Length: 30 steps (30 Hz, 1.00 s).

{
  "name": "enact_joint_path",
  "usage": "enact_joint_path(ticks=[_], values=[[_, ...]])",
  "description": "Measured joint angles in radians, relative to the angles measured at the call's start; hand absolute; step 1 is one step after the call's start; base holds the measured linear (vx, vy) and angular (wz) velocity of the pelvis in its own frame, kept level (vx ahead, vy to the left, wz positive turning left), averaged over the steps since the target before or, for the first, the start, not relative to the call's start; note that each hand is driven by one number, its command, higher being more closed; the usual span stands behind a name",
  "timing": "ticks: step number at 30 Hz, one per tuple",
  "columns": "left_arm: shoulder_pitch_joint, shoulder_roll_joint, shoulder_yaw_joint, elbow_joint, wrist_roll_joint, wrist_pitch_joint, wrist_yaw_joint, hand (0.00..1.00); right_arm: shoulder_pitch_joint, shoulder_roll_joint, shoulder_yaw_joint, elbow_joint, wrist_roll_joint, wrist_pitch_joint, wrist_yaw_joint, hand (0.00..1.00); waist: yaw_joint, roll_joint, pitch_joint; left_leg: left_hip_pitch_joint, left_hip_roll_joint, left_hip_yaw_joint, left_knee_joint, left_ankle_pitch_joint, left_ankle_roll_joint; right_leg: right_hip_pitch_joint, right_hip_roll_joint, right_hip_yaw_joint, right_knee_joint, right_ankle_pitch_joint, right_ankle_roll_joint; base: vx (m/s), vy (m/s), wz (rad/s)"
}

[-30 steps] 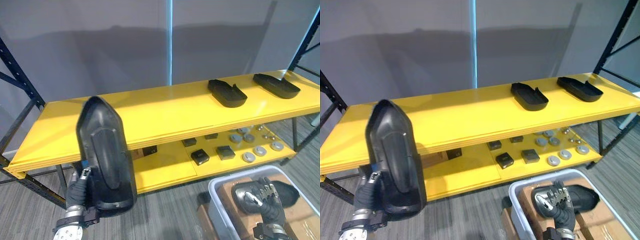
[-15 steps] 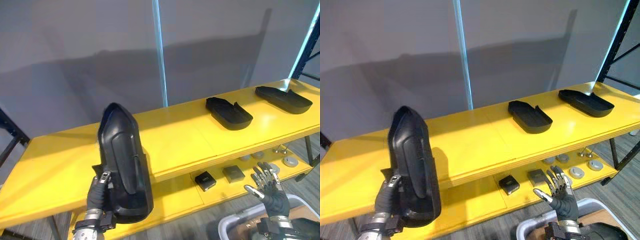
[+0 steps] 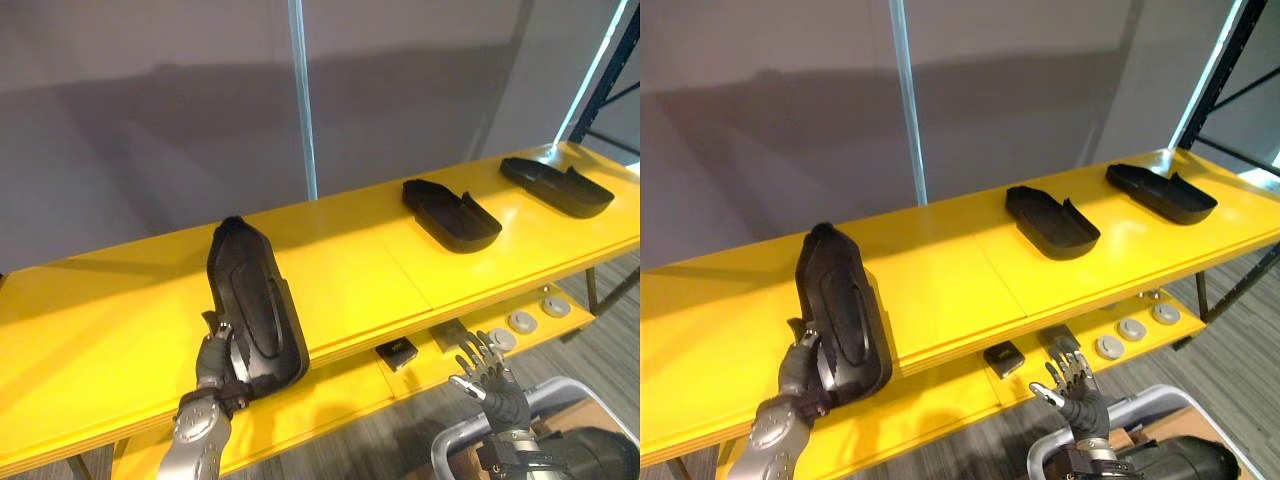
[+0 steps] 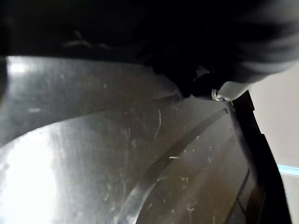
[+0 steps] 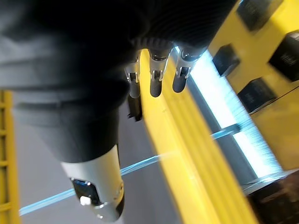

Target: Walk over and take plastic housings, then place them on the shelf

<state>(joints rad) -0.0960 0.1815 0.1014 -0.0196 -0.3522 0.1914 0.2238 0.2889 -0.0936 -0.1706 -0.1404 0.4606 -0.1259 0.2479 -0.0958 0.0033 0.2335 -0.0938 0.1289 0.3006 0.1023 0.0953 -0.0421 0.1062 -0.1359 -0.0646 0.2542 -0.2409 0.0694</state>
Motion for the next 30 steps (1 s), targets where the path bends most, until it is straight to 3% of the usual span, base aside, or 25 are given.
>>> enact_joint_path(ticks=[9,10,13,18,25,30], values=[[-0.328,0.165,0.033,0.229,-0.03,-0.021,0.114,1.0,-0.082,-0.069,0.071,0.001,0.007,0.01,0.0,0.0,-0.027,0.016,0.113,-0.068,0.019,0.01,-0.042,0.06,0.001,-0.122,0.024,0.026,0.039,-0.001,0.002,-0.13,0.014,-0.07],[-0.37,0.199,0.032,0.266,-0.04,-0.015,0.124,0.0,-0.085,-0.07,0.076,0.001,0.023,0.01,0.0,0.0,-0.033,0.016,0.123,-0.077,0.023,0.011,-0.042,0.07,0.008,-0.136,0.028,0.027,0.046,-0.001,0.002,-0.06,-0.013,-0.05],[-0.451,0.273,0.022,0.332,-0.065,0.007,0.116,0.0,-0.086,-0.074,0.075,0.002,0.041,0.01,0.0,0.0,-0.037,0.015,0.135,-0.089,0.025,0.018,-0.071,0.092,0.008,-0.167,0.033,0.034,0.052,0.003,0.001,-0.02,-0.004,-0.05],[-0.501,0.329,0.006,0.378,-0.135,0.018,0.1,0.0,-0.09,-0.076,0.08,0.002,0.045,0.01,0.0,0.0,-0.035,0.012,0.15,-0.081,0.023,0.029,-0.08,0.1,0.008,-0.171,0.033,0.047,0.051,0.004,0.002,0.02,0.004,-0.07],[-0.526,0.344,-0.009,0.428,-0.228,0.018,0.107,0.0,-0.087,-0.091,0.118,0.018,0.069,0.007,0.007,0.0,-0.037,0.01,0.156,-0.047,0.019,0.027,-0.105,0.109,0.004,-0.143,0.034,0.044,0.045,0.004,0.002,0.0,0.0,0.0],[-0.524,0.344,-0.011,0.434,-0.232,0.01,0.105,0.0,-0.076,-0.087,0.152,0.054,0.084,0.004,0.011,0.0,-0.043,0.003,0.16,-0.01,0.011,0.026,-0.142,0.124,0.005,-0.114,0.032,0.038,0.034,0.004,0.003,0.0,0.003,0.01]])
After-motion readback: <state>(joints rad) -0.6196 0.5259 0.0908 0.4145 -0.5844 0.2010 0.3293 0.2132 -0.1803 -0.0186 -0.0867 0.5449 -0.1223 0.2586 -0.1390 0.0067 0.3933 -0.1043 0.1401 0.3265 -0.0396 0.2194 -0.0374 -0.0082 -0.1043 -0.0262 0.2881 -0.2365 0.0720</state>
